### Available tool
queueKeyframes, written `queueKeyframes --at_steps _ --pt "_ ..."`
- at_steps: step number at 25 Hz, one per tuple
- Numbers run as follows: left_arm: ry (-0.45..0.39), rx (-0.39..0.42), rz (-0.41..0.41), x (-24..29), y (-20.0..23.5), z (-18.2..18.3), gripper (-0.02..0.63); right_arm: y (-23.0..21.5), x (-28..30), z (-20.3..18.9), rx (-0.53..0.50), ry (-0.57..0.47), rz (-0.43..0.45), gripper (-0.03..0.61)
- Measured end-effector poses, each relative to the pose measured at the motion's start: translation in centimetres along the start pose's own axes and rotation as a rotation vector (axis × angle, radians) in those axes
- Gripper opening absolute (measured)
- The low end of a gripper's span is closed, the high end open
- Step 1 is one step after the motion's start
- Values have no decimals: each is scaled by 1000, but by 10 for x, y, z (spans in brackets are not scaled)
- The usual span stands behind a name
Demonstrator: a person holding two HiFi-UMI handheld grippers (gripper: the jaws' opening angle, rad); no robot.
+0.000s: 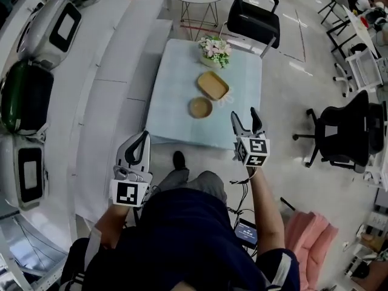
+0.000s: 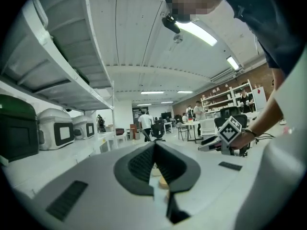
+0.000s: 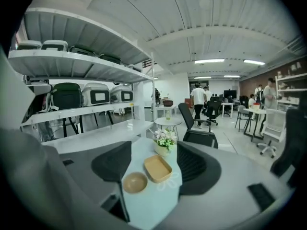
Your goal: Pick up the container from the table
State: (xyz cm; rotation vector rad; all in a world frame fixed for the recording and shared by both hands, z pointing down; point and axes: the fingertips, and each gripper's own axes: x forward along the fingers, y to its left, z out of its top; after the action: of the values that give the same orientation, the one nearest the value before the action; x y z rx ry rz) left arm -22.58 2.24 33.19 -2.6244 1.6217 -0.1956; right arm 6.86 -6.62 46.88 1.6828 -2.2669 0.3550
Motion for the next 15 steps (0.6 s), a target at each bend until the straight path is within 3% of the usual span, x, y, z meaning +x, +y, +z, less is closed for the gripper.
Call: queueKeyframes --at_steps 5,10,15 --pt "10 -17 -35 41 18 -14 3 -6 47 -22 11 69 -26 291" --pt "24 -24 -19 76 24 -22 3 -23 93 -53 26 158 -14 288" --pt "64 48 -7 95 30 -33 3 -43 134 -85 54 247 0 279"
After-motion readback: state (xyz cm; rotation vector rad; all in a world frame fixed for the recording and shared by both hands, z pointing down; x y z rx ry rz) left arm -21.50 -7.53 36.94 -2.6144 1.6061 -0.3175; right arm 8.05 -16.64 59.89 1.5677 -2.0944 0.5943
